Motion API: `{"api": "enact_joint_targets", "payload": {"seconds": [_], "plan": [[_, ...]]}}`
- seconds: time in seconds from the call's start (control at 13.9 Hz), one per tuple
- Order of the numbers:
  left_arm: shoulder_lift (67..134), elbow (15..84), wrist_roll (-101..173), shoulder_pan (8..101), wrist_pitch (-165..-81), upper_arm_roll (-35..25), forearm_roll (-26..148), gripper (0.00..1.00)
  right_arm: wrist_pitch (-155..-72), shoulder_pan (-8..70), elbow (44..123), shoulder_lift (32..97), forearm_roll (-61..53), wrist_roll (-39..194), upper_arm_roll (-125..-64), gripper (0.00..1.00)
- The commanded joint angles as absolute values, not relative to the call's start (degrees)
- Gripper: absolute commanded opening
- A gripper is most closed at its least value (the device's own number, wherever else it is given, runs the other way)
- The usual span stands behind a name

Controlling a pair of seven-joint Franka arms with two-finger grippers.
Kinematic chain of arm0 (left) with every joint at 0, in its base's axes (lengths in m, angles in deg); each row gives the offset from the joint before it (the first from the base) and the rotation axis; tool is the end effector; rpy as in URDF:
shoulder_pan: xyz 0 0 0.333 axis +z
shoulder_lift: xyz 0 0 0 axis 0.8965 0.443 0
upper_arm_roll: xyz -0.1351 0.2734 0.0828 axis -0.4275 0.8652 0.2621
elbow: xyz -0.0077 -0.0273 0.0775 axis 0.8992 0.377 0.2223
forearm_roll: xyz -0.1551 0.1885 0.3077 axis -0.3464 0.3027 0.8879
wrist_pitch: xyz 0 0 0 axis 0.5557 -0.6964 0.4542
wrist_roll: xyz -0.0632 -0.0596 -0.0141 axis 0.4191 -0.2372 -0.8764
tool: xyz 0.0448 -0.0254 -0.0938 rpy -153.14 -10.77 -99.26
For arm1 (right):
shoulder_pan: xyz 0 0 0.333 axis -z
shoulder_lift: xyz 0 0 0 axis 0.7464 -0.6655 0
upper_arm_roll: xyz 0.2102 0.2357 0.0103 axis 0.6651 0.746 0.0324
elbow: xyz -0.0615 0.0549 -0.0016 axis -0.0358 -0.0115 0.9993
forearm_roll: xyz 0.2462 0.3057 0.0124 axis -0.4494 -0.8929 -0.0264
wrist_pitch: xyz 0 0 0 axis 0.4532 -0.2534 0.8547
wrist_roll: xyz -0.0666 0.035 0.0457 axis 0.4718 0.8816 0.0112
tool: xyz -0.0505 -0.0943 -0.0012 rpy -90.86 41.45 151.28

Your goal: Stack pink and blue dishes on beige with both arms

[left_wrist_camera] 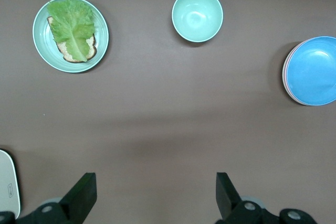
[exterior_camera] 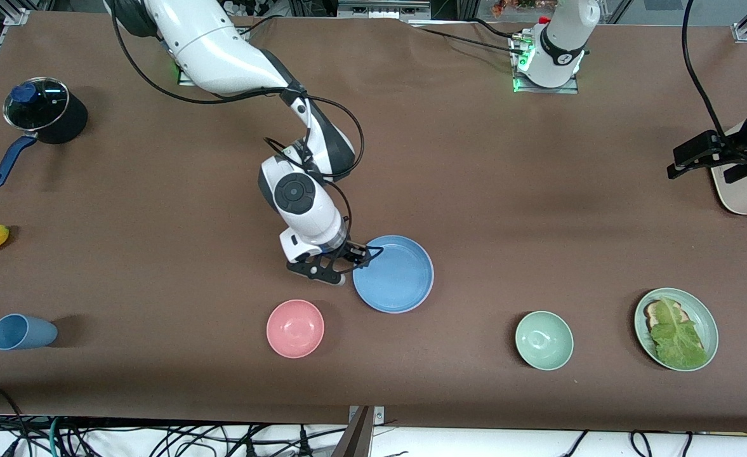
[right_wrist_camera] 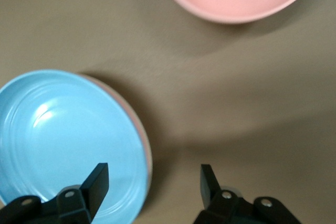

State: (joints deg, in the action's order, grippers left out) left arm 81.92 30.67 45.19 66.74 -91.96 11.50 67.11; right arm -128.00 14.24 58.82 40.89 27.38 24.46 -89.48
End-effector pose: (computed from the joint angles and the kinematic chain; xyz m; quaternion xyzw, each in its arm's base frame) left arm 0.5867 0.0076 0.6246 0.9994 -0.0164 -0.0118 0.0297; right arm 0.6337 0.4242 0.2669 -0.9847 0.1535 -0.0339 0.0754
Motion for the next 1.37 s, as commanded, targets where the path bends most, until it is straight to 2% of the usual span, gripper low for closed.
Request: {"api": "enact_joint_targets", "payload": {"seconds": [0.0, 0.36, 0.72, 0.94, 1.15, 1.29], "plan": [[81.6, 30.8, 45.8, 67.0, -91.5, 11.6, 66.2, 1.00, -120.3, 14.6, 59.2, 46.2, 27.8, 30.6, -92.8, 0.90], [81.6, 30.8, 45.9, 67.0, -91.6, 11.6, 66.2, 1.00, -105.0, 17.1, 60.1, 55.2, 26.9, 49.0, -99.2, 0.97], [81.6, 30.8, 45.9, 67.0, -91.6, 11.6, 66.2, 1.00, -94.6, 21.4, 63.8, 64.9, 26.7, 60.2, -100.2, 0.98], [81.7, 30.8, 46.0, 67.0, -91.6, 11.5, 67.1, 1.00, -92.4, 22.0, 70.5, 72.9, 27.0, 61.6, -100.5, 0.98], [81.7, 30.8, 46.1, 66.9, -91.6, 11.4, 68.0, 1.00, -91.9, 26.6, 79.9, 83.4, 27.6, 66.0, -100.2, 0.98], [81.7, 30.8, 46.1, 66.9, -91.6, 11.4, 68.0, 1.00, -89.0, 30.3, 81.2, 87.2, 28.1, 70.2, -99.3, 0.98]]}}
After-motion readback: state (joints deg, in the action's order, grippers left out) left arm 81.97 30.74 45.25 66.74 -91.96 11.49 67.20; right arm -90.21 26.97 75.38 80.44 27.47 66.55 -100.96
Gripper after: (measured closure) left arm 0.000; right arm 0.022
